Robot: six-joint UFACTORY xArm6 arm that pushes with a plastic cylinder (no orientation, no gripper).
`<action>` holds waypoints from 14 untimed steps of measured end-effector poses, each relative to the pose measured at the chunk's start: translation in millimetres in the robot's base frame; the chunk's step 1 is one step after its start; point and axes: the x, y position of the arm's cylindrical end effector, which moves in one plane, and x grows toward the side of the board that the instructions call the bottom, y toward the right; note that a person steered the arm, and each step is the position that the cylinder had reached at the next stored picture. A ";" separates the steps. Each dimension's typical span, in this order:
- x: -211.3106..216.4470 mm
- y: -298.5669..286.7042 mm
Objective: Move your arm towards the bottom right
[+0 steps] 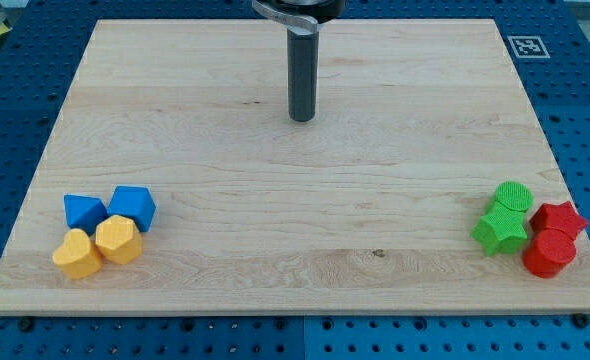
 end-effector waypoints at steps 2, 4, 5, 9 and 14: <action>0.0 1.5; 0.8 1.5; 0.9 1.7; 24.6 180.7; 176.8 322.4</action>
